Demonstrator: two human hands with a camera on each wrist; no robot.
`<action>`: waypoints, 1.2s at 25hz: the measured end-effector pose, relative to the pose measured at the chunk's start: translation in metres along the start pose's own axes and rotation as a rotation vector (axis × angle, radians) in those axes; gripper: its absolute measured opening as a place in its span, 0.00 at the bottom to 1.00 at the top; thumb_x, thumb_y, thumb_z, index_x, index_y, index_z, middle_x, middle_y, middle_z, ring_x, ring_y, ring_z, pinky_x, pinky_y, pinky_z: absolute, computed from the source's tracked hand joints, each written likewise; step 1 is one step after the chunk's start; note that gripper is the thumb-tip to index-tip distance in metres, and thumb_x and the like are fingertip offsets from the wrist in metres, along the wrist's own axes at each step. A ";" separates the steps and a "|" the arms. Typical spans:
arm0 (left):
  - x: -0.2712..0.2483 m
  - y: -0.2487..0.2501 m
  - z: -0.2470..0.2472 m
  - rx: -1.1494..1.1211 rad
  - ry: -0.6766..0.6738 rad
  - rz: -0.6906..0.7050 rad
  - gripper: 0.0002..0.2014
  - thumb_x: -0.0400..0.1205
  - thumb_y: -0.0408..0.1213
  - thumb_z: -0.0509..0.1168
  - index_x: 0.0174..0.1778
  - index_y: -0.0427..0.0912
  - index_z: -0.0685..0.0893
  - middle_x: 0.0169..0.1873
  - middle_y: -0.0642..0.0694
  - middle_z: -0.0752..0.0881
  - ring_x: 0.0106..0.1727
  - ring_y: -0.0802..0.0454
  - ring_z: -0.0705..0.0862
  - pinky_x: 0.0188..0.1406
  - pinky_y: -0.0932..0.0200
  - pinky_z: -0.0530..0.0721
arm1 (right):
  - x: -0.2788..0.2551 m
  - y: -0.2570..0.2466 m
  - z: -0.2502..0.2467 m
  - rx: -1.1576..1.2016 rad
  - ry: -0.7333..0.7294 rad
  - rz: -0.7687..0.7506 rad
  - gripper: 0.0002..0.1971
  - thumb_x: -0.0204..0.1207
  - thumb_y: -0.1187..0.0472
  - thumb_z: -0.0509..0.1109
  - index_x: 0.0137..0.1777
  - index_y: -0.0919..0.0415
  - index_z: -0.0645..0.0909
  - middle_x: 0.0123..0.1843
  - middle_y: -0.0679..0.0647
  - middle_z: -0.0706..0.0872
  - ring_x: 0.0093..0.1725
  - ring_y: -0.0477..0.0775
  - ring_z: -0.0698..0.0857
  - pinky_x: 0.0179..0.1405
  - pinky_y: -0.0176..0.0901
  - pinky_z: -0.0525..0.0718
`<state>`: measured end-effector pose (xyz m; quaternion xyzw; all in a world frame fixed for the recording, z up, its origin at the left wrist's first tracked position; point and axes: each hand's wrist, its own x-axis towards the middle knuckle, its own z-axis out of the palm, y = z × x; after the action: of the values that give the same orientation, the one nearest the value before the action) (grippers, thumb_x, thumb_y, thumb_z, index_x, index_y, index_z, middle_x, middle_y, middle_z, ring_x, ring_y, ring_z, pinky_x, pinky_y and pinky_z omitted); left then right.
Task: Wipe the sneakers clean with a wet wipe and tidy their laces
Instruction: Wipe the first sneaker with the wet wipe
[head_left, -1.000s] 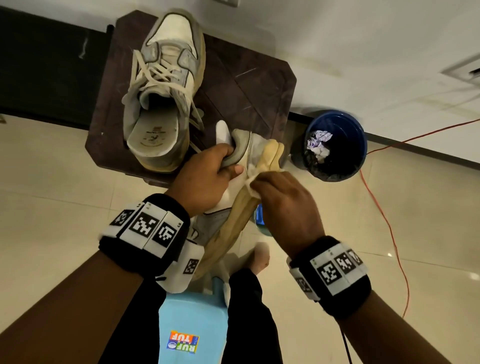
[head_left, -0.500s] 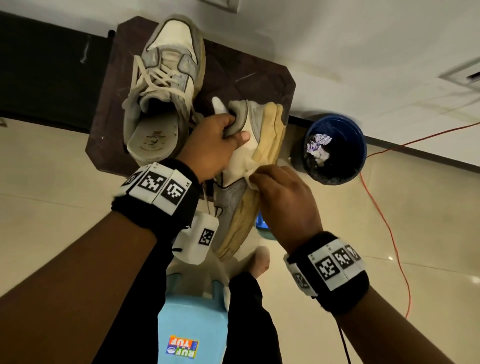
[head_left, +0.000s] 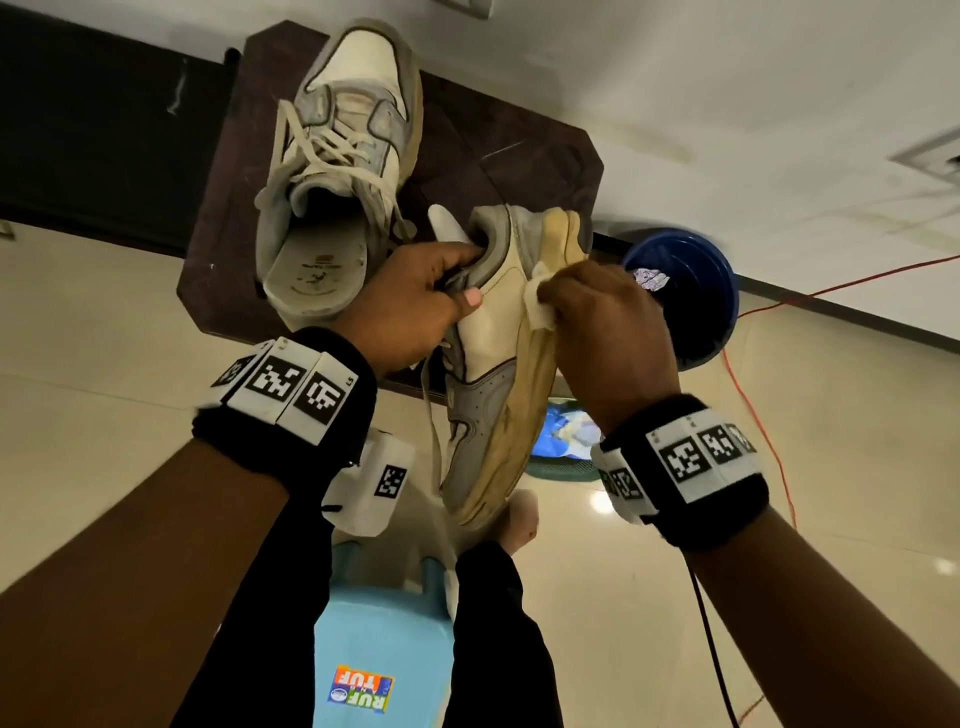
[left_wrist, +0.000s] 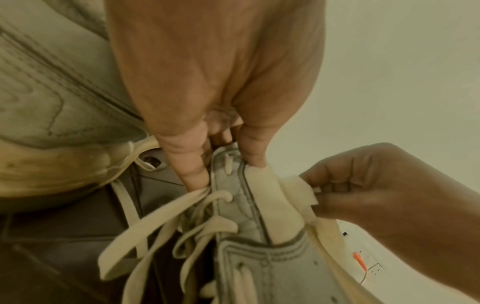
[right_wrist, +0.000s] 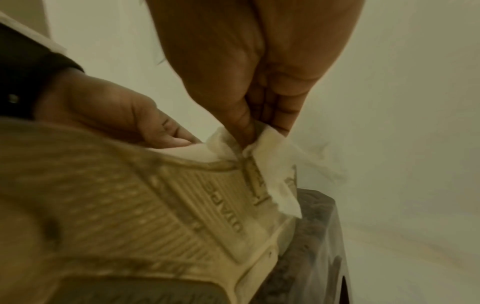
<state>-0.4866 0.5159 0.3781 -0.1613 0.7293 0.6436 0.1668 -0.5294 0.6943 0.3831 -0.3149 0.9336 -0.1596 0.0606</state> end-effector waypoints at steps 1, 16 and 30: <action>0.000 0.000 -0.001 -0.016 0.028 -0.008 0.18 0.81 0.25 0.63 0.67 0.42 0.81 0.56 0.55 0.85 0.55 0.70 0.82 0.58 0.73 0.79 | -0.009 -0.006 -0.001 0.029 -0.048 -0.033 0.10 0.68 0.73 0.70 0.48 0.67 0.87 0.44 0.62 0.87 0.42 0.65 0.85 0.39 0.53 0.86; -0.016 -0.005 0.009 -0.113 -0.001 -0.011 0.20 0.83 0.22 0.59 0.70 0.38 0.79 0.61 0.47 0.86 0.62 0.57 0.84 0.64 0.61 0.82 | -0.010 -0.018 -0.007 0.227 0.054 -0.030 0.13 0.72 0.75 0.67 0.52 0.64 0.87 0.49 0.58 0.88 0.45 0.56 0.87 0.46 0.47 0.87; -0.020 0.013 0.020 -0.120 -0.103 -0.014 0.16 0.82 0.22 0.60 0.64 0.36 0.83 0.43 0.54 0.88 0.38 0.68 0.86 0.35 0.77 0.80 | -0.004 -0.013 -0.021 0.062 0.077 -0.087 0.07 0.73 0.69 0.71 0.49 0.65 0.88 0.46 0.60 0.88 0.42 0.62 0.86 0.38 0.54 0.86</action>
<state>-0.4734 0.5382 0.3963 -0.1430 0.6786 0.6926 0.1985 -0.5229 0.6923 0.4070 -0.3468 0.9153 -0.2031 0.0274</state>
